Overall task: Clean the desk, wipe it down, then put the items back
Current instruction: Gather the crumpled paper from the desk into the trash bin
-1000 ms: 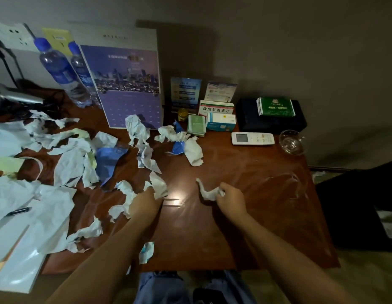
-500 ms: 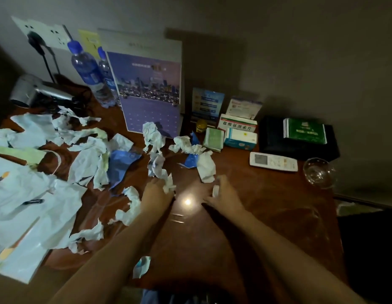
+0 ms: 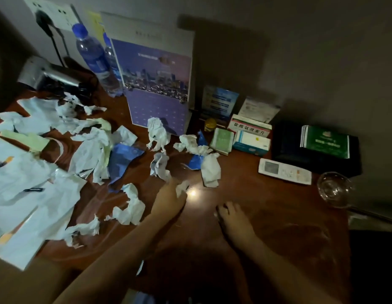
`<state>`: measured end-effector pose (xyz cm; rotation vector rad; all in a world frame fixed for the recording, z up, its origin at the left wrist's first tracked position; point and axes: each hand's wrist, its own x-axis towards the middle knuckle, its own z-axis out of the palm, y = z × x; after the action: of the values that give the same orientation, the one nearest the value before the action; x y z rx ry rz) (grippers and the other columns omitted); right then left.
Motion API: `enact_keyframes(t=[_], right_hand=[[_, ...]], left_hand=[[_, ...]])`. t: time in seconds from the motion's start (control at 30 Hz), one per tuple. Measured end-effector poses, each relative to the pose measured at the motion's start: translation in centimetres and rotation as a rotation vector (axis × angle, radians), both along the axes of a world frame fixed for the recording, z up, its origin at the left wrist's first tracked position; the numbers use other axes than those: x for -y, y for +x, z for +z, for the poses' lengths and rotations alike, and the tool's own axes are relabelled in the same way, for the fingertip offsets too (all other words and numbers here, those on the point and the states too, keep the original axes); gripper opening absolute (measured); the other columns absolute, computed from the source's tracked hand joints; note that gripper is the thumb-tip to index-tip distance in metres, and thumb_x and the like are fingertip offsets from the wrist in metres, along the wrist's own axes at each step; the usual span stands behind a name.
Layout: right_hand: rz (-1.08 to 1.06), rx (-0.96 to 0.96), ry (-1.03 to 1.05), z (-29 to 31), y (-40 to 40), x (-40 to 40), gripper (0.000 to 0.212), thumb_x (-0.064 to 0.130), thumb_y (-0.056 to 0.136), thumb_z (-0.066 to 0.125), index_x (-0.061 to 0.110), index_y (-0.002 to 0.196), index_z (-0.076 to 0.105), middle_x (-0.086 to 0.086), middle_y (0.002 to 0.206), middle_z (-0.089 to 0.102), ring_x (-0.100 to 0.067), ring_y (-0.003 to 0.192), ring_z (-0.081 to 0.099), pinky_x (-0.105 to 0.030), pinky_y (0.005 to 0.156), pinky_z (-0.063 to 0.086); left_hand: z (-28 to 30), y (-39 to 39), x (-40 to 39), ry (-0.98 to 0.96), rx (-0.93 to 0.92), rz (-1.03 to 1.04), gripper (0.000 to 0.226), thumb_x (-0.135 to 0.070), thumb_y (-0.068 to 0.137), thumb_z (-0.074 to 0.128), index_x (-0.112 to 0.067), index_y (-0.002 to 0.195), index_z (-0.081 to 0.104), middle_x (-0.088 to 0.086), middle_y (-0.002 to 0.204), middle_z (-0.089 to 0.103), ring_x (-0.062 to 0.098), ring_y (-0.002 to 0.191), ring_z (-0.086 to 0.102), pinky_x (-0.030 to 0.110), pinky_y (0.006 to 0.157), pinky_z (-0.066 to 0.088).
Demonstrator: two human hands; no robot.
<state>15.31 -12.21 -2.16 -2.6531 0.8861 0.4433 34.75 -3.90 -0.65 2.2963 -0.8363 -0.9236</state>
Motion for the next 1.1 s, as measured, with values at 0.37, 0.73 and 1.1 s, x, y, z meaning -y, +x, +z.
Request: enact_keyframes(t=[0.37, 0.73, 1.1], right_hand=[[-0.493, 0.171, 0.216, 0.7, 3.3, 4.8, 0.036, 0.043, 0.092, 0.052, 0.013, 0.112, 0.047, -0.011, 0.11, 0.061, -0.031, 0.098, 0.06, -0.032, 0.071, 0.042], [-0.195, 0.071, 0.295, -1.0, 6.5, 7.4, 0.031, 0.034, 0.093, 0.049, 0.02, 0.12, 0.055, -0.01, 0.121, 0.06, -0.028, 0.108, 0.056, -0.031, 0.084, 0.04], [-0.564, 0.482, 0.448, 2.8, -0.1, 5.8, 0.016, 0.0, 0.086, 0.053, 0.013, 0.076, 0.056, -0.012, 0.092, 0.058, -0.026, 0.086, 0.054, -0.02, 0.063, 0.033]], left_hand=[[-0.8, -0.5, 1.8, 0.067, 0.071, -0.083, 0.024, -0.029, 0.093, 0.053, -0.007, 0.097, 0.062, 0.009, 0.095, 0.065, 0.024, 0.09, 0.061, 0.026, 0.072, 0.04], [0.0, -0.1, 0.4, 0.087, 0.092, -0.056, 0.023, -0.029, 0.094, 0.048, -0.016, 0.082, 0.063, -0.007, 0.078, 0.058, 0.008, 0.076, 0.057, 0.021, 0.068, 0.04], [3.2, -4.6, 0.6, -0.011, 0.178, -0.087, 0.026, -0.031, 0.09, 0.059, -0.013, 0.072, 0.055, 0.001, 0.073, 0.057, 0.018, 0.07, 0.055, 0.028, 0.06, 0.036]])
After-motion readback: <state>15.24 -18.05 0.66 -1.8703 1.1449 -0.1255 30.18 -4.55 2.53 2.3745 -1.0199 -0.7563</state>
